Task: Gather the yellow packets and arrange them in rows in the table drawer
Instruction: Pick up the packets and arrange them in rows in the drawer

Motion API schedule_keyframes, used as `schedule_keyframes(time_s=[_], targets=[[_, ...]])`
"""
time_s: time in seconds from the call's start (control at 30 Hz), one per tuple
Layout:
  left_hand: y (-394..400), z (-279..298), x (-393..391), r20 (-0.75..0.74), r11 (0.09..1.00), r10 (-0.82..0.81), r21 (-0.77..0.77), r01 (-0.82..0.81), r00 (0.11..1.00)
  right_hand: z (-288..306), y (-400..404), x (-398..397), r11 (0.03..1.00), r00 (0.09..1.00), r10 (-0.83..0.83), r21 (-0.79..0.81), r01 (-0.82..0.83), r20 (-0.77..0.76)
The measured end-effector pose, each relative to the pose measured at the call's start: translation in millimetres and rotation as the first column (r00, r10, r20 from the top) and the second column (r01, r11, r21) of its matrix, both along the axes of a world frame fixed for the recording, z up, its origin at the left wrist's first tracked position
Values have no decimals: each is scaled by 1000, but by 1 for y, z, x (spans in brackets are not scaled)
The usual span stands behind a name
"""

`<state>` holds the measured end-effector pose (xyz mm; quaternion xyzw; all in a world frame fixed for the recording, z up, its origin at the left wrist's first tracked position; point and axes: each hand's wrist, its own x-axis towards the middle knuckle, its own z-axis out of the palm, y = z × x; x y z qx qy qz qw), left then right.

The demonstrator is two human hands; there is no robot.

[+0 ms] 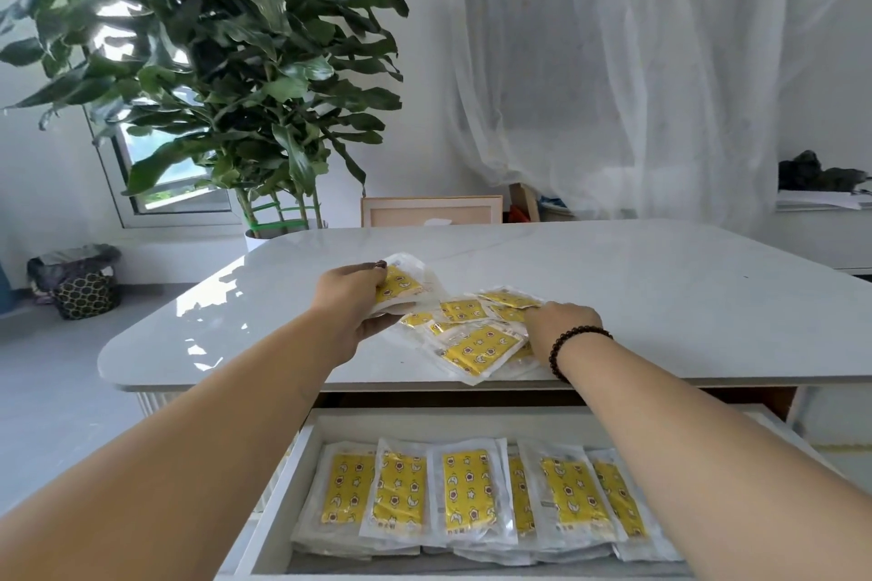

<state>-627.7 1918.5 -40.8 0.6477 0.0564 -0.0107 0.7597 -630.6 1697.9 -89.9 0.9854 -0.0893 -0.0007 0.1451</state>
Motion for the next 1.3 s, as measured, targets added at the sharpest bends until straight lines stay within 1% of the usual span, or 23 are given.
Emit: schedule_keyframes(time_s=[0.07, 0.1, 0.23, 0.3, 0.4, 0.5, 0.57, 0.6, 0.67, 0.7, 0.73, 0.8, 0.87, 0.9, 0.97, 1.0, 1.07, 1.13, 1.17, 1.2, 1.23, 1.27, 1.3], targets=[[0, 0, -2, 11, 999, -52, 4, 52, 999, 4, 0, -2, 998, 998, 29, -60, -26, 50], [1, 0, -2, 15, 997, -69, 18, 69, 998, 6, -1, -2, 998, 996, 35, -62, -30, 82], [3, -2, -4, 0, 993, -76, 85, 76, 997, 24, -5, -9, 1000, 971, 25, 3, -26, 237], [4, -1, -6, -18, 992, -79, 102, 80, 997, 34, -6, -13, 998, 955, -7, 62, -12, 297], [3, -1, -10, -66, 987, -97, 126, 105, 993, 50, -4, -17, 978, 922, -59, 206, -23, 383], [1, 2, -19, -133, 980, -138, 124, 155, 981, 64, 4, -22, 927, 890, -90, 364, -89, 448], [0, 6, -28, -180, 977, -161, 109, 183, 970, 74, 13, -31, 892, 867, -82, 424, -156, 492], [0, 8, -32, -202, 976, -176, 94, 198, 963, 79, 19, -37, 885, 854, -65, 425, -190, 517], [3, 13, -39, -238, 973, -208, 45, 224, 949, 83, 29, -50, 897, 811, 22, 347, -275, 585], [6, 15, -41, -249, 972, -227, 2, 235, 941, 82, 34, -56, 900, 775, 81, 288, -328, 627], [10, 17, -42, -256, 969, -245, -43, 242, 935, 80, 39, -64, 892, 718, 153, 218, -397, 679], [19, 20, -45, -256, 956, -284, -142, 255, 924, 72, 45, -80, 824, 550, 368, 11, -567, 749], [28, 22, -50, -240, 932, -339, -220, 289, 910, 60, 46, -97, 701, 376, 575, -201, -684, 726], [31, 22, -54, -232, 922, -368, -217, 321, 900, 53, 44, -104, 636, 326, 657, -266, -725, 680], [37, 21, -66, -252, 909, -417, -91, 407, 873, 42, 41, -116, 537, 276, 758, -326, -778, 591], [39, 19, -72, -268, 901, -422, -21, 433, 866, 40, 41, -121, 506, 265, 784, -331, -797, 561], [42, 13, -81, -249, 903, -403, 49, 428, 880, 42, 39, -125, 472, 245, 806, -336, -815, 539], [44, 10, -87, -183, 930, -350, 52, 365, 919, 46, 35, -125, 486, 243, 773, -301, -821, 586], [45, 9, -90, -149, 951, -301, 30, 308, 942, 47, 32, -124, 506, 251, 723, -246, -827, 643], [45, 10, -92, -121, 970, -239, 11, 242, 963, 50, 30, -124, 535, 274, 630, -150, -831, 727], [46, 11, -96, -95, 983, -183, -10, 183, 978, 53, 30, -126, 561, 309, 480, -17, -828, 821], [47, 12, -99, -68, 989, -148, -19, 147, 987, 56, 29, -129, 568, 347, 293, 129, -813, 891], [48, 13, -104, -46, 990, -138, -20, 137, 989, 59, 29, -131, 549, 378, 115, 258, -795, 919]])
